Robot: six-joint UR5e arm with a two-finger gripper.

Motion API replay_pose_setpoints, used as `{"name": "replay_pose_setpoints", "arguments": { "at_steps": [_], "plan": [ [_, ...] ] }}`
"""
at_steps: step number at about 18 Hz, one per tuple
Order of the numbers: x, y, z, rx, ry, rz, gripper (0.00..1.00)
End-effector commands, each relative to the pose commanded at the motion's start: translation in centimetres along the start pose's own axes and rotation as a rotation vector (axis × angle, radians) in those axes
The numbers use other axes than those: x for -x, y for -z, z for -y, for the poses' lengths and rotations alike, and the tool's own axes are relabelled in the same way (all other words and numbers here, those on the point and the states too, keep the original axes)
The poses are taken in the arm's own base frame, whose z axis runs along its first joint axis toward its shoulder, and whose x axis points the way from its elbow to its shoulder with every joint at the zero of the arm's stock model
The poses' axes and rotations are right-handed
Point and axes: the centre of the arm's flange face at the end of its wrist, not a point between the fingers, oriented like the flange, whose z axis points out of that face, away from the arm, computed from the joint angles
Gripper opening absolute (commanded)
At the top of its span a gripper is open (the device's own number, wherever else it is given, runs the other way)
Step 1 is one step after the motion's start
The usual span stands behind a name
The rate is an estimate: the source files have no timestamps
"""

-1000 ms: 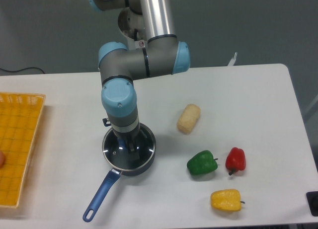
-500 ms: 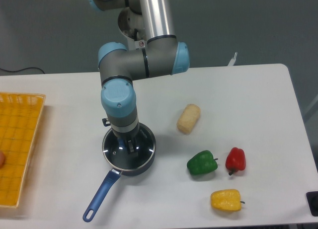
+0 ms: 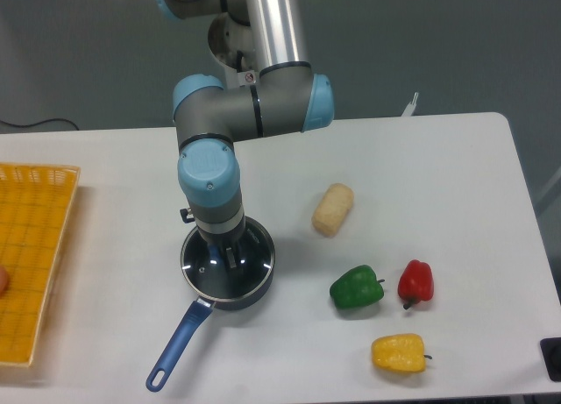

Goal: Open the lid
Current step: 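Close the gripper on the blue lid knob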

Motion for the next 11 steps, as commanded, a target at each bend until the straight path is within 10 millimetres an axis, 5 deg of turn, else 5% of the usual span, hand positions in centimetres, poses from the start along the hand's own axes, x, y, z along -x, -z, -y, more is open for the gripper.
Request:
{"name": "replay_pose_setpoints", "arguments": {
  "at_steps": [11],
  "plan": [
    [-0.03, 0.00, 0.11, -0.001, 0.002, 0.000, 0.56]
  ]
}}
